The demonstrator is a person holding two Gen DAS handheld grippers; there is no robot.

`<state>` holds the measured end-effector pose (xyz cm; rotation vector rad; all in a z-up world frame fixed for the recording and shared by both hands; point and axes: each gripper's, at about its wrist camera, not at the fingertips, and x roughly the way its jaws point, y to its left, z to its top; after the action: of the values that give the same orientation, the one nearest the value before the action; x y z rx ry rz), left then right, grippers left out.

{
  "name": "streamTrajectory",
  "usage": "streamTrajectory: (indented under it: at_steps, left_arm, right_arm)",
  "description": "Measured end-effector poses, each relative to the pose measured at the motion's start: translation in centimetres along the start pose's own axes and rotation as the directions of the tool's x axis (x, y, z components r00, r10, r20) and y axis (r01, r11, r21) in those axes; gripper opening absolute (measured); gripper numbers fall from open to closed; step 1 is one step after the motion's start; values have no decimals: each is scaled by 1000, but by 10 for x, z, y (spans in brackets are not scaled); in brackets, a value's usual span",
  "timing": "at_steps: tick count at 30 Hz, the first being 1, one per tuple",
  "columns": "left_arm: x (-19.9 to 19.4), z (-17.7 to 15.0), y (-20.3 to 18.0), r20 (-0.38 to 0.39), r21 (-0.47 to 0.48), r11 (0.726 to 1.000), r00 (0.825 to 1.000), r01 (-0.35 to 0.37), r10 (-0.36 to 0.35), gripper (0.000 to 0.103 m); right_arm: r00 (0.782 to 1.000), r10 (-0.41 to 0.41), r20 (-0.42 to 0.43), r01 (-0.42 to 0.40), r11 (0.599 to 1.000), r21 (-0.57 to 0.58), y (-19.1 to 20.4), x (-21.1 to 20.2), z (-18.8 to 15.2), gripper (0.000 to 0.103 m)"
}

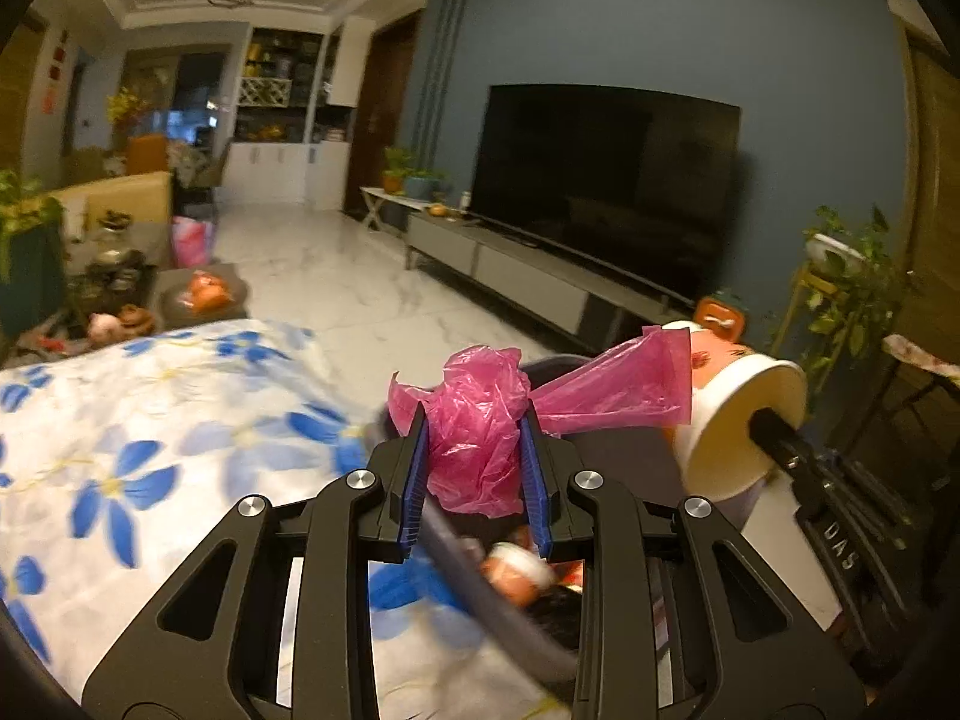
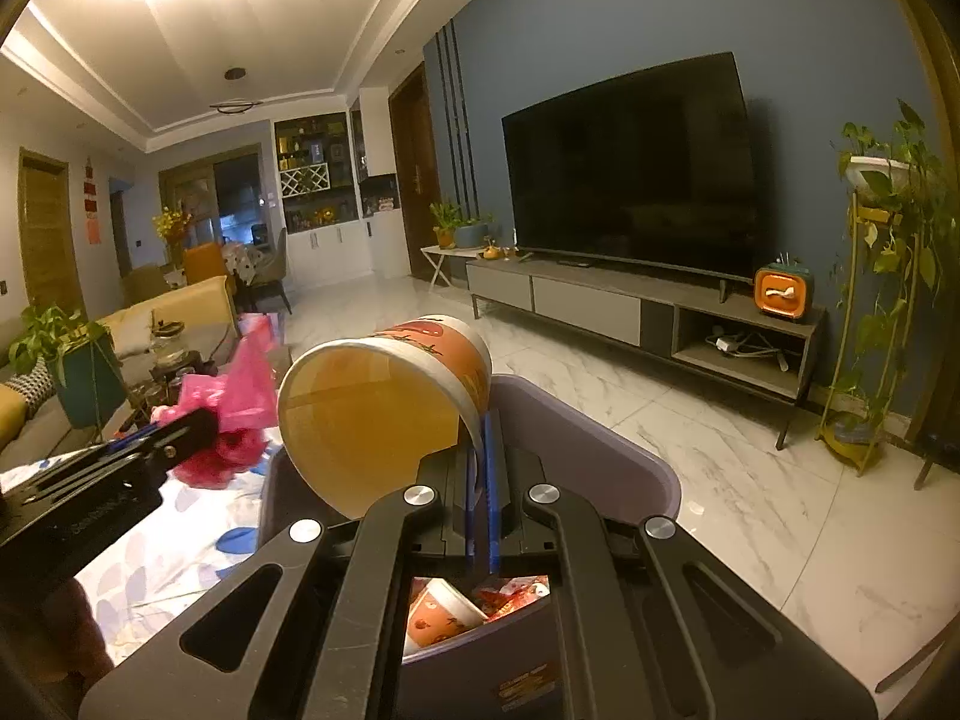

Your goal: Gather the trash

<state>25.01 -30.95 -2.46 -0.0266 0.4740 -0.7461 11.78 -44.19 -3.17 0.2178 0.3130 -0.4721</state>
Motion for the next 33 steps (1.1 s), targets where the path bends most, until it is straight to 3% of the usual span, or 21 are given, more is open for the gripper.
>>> streamTrajectory:
  at_steps: [6, 9, 11, 13, 15, 17, 23, 28, 33]
  left_arm:
    - [22, -4, -1, -24, -26, 995, 995, 93, -94, 31]
    - [28, -9, -4, -39, -18, 995, 995, 94, -95, 48]
    - [27, -11, 2, -36, -32, 995, 995, 93, -94, 66]
    - [29, -10, 5, -34, -39, 994, 994, 102, -104, 71]
    - [26, -10, 9, -30, -34, 997, 997, 65, -66, 74]
    - [17, -11, 13, -25, -42, 998, 999, 44, -45, 78]
    - [-26, -19, 31, 9, -41, 992, 993, -116, 117, 89]
    - [-70, -33, 45, 14, -29, 963, 964, -266, 267, 92]
    - [-121, -50, 58, 29, -54, 929, 929, -367, 369, 95]
  right_arm:
    - [1000, 3, -8, -3, 1000, -1, -7, 13, -3, 4]
    - [999, 21, -35, -20, 1000, 9, -7, 22, -6, 14]
    - [999, 15, -37, -15, 1000, 15, -7, 23, -7, 32]
    - [999, 13, -42, -12, 1000, 21, -9, 24, -9, 33]
    - [999, 6, -47, -5, 1000, 21, -10, 22, -10, 34]
    - [999, 2, -46, -2, 1000, 15, -7, 17, -11, 52]
    - [1000, 20, -13, -20, 999, -40, 9, -7, -14, 87]
    - [998, 64, -11, -64, 994, -85, 37, -32, -16, 97]
    - [993, 116, -33, -119, 987, -104, 61, -54, -15, 97]
